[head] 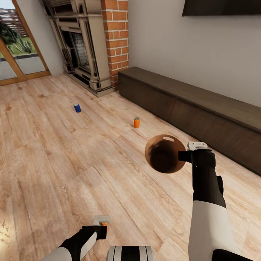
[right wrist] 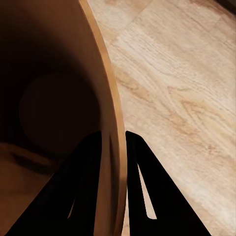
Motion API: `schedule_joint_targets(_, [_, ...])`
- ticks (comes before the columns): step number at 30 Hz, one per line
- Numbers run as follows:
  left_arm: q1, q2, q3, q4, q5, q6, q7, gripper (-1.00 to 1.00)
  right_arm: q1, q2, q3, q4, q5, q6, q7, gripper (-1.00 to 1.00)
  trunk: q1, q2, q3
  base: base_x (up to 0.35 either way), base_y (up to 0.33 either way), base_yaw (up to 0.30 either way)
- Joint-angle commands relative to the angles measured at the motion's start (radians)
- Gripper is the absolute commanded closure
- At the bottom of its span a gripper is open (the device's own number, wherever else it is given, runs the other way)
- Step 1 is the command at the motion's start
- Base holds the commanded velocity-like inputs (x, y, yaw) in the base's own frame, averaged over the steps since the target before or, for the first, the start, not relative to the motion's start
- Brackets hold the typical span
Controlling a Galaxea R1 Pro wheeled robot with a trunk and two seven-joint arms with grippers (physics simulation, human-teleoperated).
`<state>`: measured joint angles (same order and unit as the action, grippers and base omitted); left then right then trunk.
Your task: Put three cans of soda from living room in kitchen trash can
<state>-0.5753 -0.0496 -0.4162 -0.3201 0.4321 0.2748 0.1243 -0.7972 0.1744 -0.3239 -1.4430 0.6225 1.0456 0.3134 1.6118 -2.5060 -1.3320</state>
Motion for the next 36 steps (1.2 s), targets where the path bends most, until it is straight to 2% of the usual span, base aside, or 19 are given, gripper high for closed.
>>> schedule_joint_targets(1, [0.0,0.0,0.0,0.001,-0.003,0.0,-0.001,1.0,0.0,0.0,0.0,0.001,-0.015,0.002,0.006,1.0,0.0,0.0,0.0,0.0,0.0,0.0])
schedule_joint_targets(4, [0.0,0.0,-0.003,0.0,-0.004,-0.001,-0.004,1.0,0.0,0.0,0.0,0.003,-0.015,0.002,0.006,1.0,0.0,0.0,0.0,0.0,0.0,0.0])
schedule_joint_targets(30, [0.0,-0.001,-0.013,-0.014,-0.009,0.007,-0.032,1.0,0.001,0.0,0.019,0.021,-0.015,0.002,0.006,1.0,-0.012,0.006,0.101,0.0,0.0,0.0])
schedule_joint_targets(36, [0.0,0.003,-0.013,-0.049,-0.008,0.014,-0.033,1.0,0.001,0.0,0.019,0.026,-0.016,0.002,0.006,1.0,-0.035,0.048,0.119,0.0,0.0,0.0])
